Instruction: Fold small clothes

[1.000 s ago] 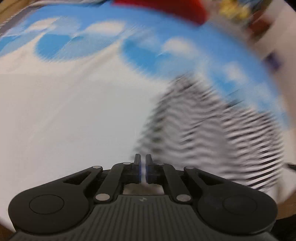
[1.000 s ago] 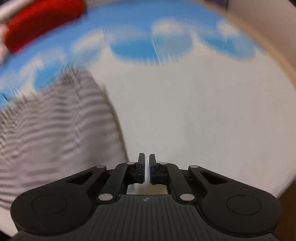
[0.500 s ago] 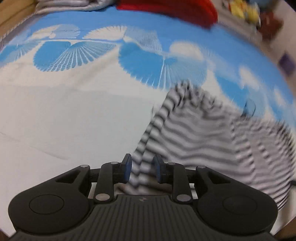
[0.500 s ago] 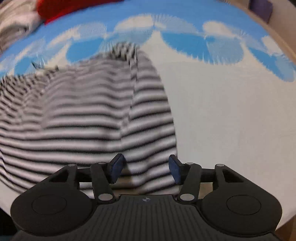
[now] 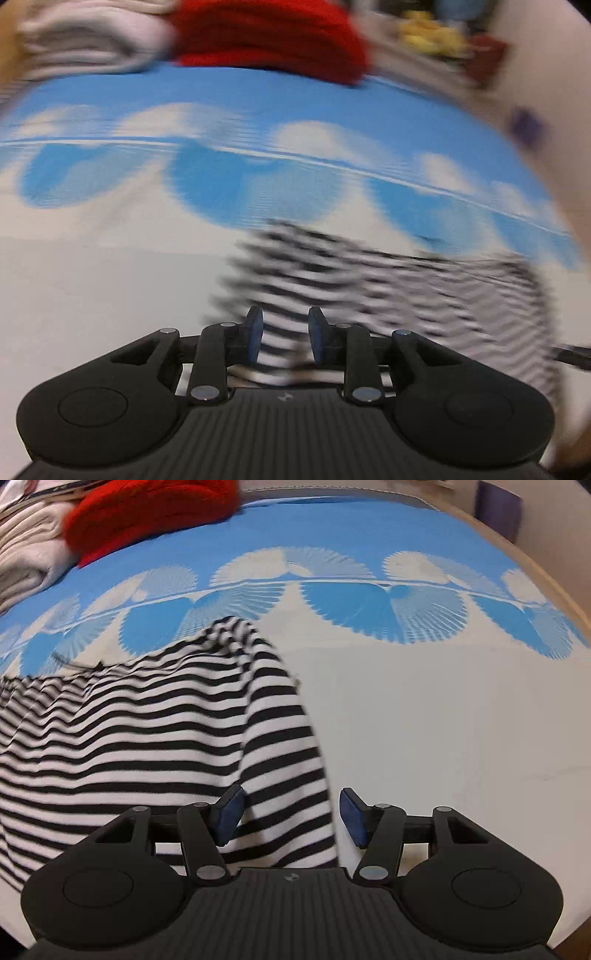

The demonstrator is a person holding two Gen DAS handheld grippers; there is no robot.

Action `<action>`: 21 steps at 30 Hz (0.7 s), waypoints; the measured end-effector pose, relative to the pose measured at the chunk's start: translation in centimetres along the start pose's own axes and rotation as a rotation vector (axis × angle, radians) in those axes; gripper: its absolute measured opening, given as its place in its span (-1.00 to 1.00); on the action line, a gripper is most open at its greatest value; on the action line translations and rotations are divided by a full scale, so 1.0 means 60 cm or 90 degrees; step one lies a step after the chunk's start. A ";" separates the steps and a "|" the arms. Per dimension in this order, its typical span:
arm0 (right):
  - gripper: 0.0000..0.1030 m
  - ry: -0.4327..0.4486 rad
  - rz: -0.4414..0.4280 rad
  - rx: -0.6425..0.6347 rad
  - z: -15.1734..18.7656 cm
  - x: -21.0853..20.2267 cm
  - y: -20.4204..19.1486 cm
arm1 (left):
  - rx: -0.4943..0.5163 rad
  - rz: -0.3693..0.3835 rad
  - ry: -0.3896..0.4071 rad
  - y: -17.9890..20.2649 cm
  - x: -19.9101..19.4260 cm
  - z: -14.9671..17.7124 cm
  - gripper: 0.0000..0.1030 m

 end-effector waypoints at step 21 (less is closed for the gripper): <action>0.21 -0.073 0.024 -0.066 0.064 -0.018 0.015 | 0.049 -0.048 -0.076 -0.004 0.015 0.058 -0.39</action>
Point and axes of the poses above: each gripper's, at about its wrist camera, not at the fingertips, and x roughly the way its jaws point, y to its right, z to its underside, the point moved 5 cm from there along x, roughly the way its jaws point, and after that the axes turned 10 degrees about -z, right-handed, at the moved point
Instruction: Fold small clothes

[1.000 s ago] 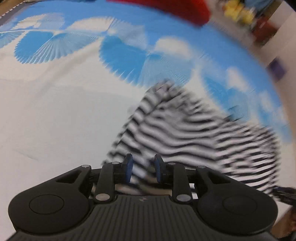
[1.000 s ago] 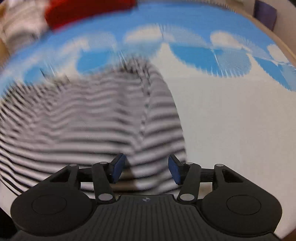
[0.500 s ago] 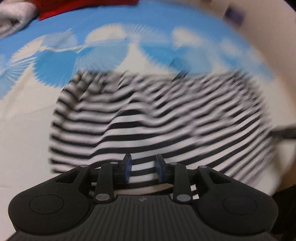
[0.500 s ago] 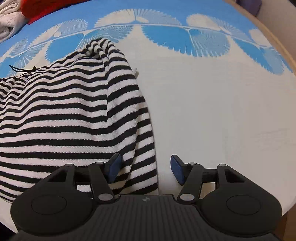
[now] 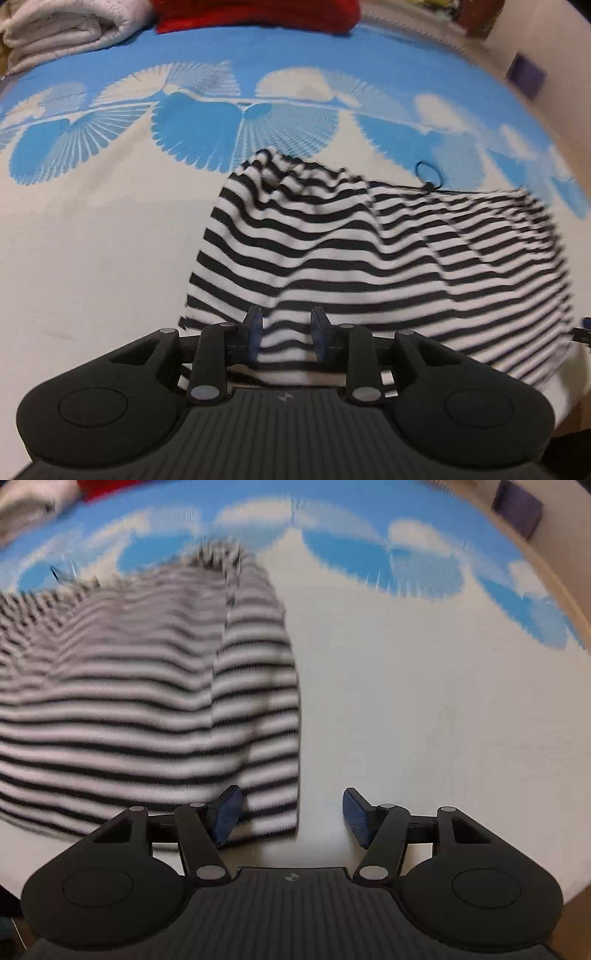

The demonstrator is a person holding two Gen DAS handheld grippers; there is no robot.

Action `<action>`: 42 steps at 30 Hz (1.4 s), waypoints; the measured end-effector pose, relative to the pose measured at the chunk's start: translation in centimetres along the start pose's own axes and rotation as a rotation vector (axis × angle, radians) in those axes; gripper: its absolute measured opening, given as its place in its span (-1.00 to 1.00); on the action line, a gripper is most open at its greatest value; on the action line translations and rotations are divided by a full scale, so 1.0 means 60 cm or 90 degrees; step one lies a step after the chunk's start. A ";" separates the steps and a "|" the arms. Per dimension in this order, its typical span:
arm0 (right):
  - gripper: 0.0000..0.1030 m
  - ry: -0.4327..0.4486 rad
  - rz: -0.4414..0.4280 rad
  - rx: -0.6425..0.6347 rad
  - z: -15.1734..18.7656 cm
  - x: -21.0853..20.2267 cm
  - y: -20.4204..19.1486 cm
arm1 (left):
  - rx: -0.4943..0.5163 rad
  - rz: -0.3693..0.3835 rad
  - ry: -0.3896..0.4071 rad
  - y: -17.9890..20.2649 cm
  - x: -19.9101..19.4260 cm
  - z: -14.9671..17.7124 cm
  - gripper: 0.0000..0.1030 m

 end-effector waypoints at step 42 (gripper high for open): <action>-0.84 0.223 -0.122 -0.374 0.032 -0.022 -0.574 | -0.266 -0.101 0.293 -0.389 -0.283 0.114 0.41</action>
Point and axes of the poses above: each gripper's, at about its wrist camera, not at the fingertips, and x roughly the way its jaws point, y to its right, z to its underside, the point moved 5 cm from there along x, roughly the way its jaws point, and after that the axes turned 10 degrees about -z, right-handed, at the moved point
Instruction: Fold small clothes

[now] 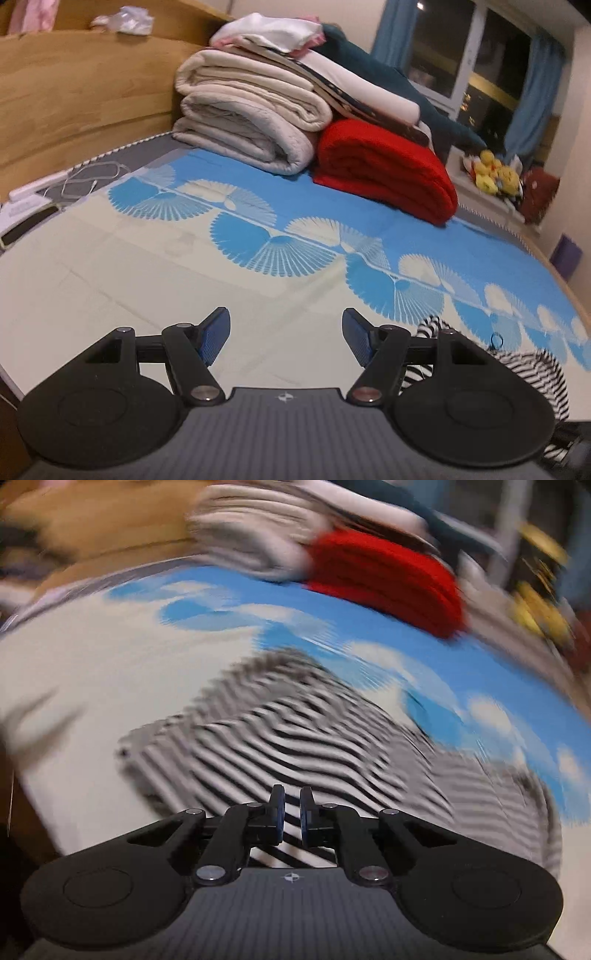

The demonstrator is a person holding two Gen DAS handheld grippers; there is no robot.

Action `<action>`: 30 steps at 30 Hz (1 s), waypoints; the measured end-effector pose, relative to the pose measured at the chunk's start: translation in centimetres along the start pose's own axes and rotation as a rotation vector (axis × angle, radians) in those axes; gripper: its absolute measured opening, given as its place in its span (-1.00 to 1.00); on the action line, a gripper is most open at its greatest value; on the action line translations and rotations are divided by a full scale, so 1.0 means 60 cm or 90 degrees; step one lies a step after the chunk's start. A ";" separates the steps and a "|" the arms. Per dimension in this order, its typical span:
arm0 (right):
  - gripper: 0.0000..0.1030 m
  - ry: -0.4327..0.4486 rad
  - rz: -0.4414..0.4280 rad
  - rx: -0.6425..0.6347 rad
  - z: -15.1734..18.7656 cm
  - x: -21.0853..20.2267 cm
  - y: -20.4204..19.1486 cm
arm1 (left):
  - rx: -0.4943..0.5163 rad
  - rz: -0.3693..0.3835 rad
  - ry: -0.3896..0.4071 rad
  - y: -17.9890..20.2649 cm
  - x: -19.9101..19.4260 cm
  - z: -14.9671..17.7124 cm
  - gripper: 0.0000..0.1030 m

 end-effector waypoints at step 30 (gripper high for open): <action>-0.91 -0.057 -0.116 -0.025 -0.110 0.138 -0.228 | -0.093 -0.026 -0.025 -0.113 0.005 0.000 0.42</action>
Point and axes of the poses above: each gripper's, at about its wrist camera, not at the fingertips, and x roughly the way its jaws point, y to its right, z to its underside, the point moved 5 cm from there along x, roughly the way its jaws point, and after that the axes turned 10 degrees about -z, right-handed, at the moved point
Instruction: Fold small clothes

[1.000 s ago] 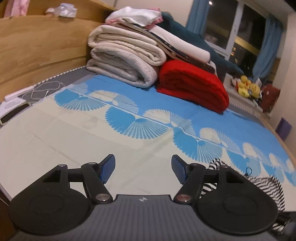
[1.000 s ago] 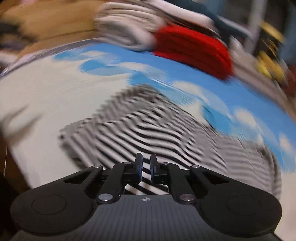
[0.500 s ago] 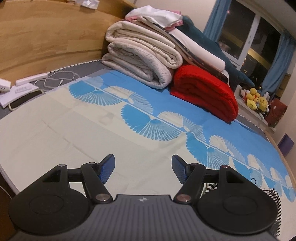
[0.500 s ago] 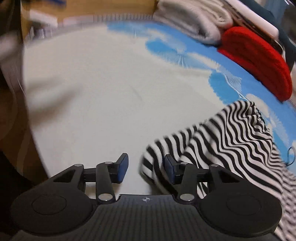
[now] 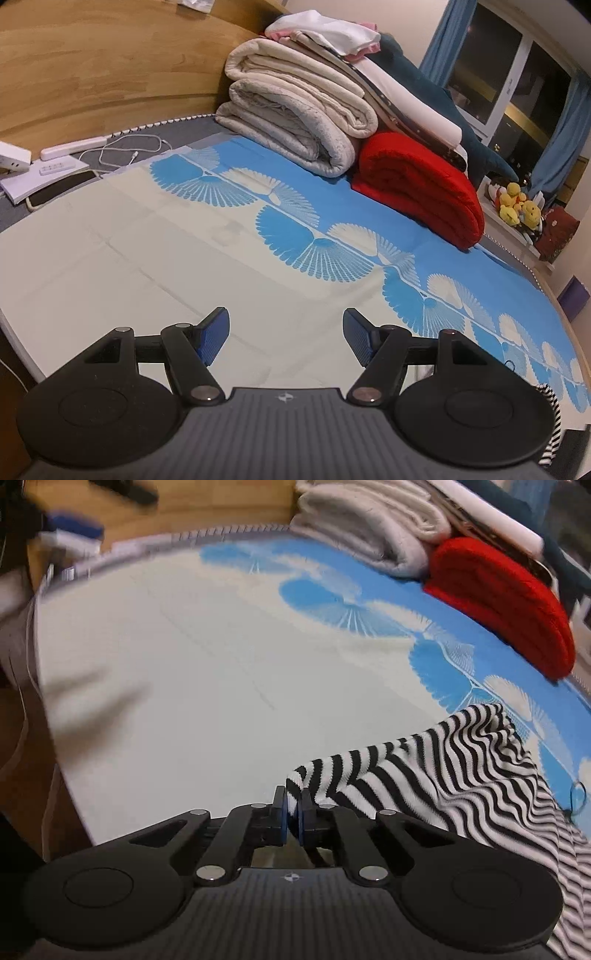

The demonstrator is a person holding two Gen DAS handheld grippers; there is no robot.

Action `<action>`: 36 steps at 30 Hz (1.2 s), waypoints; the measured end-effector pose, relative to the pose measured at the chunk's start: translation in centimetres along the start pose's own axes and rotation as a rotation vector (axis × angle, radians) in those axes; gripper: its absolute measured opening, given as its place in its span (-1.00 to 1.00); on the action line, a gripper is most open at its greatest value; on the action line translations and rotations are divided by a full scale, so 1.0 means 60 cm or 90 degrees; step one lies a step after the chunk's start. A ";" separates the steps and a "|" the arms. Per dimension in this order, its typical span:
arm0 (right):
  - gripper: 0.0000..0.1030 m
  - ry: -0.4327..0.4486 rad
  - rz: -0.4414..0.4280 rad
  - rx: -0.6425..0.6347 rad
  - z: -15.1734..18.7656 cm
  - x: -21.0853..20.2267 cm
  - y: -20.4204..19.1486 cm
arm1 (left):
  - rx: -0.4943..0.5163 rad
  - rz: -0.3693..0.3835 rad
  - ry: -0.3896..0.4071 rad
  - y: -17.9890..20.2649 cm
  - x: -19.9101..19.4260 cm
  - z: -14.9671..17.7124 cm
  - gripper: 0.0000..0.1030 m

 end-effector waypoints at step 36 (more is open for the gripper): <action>-0.27 0.223 0.227 0.708 0.389 -0.552 0.642 | 0.257 0.115 -0.044 0.429 0.028 0.127 0.42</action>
Point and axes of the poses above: each gripper's, at about its wrist camera, not at the fingertips, and x roughly the way its jaws point, y to its right, z to its underside, the point moved 5 cm from there along x, roughly the way its jaws point, and after that the axes turned 10 degrees about -z, right-handed, at the moved point
